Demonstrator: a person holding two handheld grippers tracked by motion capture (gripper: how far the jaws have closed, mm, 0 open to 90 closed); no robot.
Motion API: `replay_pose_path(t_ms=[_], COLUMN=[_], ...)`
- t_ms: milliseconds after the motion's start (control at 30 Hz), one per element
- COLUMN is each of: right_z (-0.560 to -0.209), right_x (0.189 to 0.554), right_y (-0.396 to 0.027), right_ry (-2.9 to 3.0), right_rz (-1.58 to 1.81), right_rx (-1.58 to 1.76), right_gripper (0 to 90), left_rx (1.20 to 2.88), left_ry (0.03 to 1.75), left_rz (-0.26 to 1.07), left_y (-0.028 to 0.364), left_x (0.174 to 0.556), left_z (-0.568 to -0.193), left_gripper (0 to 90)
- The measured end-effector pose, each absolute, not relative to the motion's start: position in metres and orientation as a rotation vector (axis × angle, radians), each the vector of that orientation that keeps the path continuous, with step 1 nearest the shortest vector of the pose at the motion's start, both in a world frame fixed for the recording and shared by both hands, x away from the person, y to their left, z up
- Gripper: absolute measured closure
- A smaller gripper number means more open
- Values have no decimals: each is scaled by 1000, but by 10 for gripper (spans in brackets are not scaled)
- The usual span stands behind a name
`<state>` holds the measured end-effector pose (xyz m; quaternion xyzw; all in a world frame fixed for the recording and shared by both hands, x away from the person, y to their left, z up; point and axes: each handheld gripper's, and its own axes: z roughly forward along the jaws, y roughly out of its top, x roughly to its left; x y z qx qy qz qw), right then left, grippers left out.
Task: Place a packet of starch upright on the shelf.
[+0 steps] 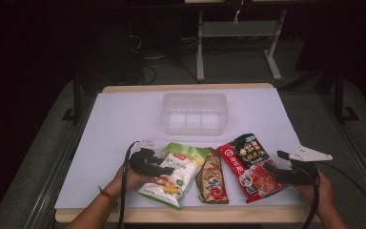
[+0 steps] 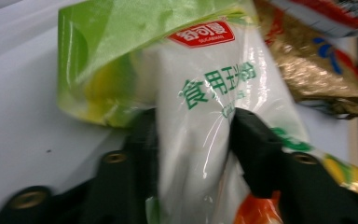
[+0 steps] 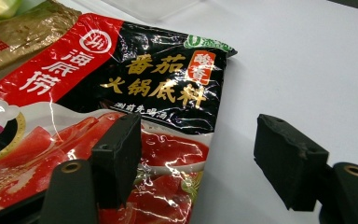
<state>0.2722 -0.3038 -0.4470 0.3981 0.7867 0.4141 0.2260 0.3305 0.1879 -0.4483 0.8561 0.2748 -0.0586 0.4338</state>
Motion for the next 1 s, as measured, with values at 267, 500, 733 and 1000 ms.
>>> replay_pose_path(t_ms=[267, 500, 733, 1000], right_z=[-447, -445, -444, -443], right_x=[272, 270, 272, 272], right_y=[-308, -315, -318, -317], right_ry=[2157, 2121, 2109, 2101], right_rz=[1131, 1134, 1126, 1126], right_rx=[1107, 1123, 1129, 1127], right_gripper=[319, 324, 323, 319], left_rx=[2076, 1998, 1904, 1816], left_ry=[613, 616, 651, 695], left_rz=[-76, 128, 254, 352], left_y=[193, 204, 221, 232], left_x=[318, 308, 306, 304], left_z=[-442, -419, -403, -389], left_gripper=[826, 833, 837, 839])
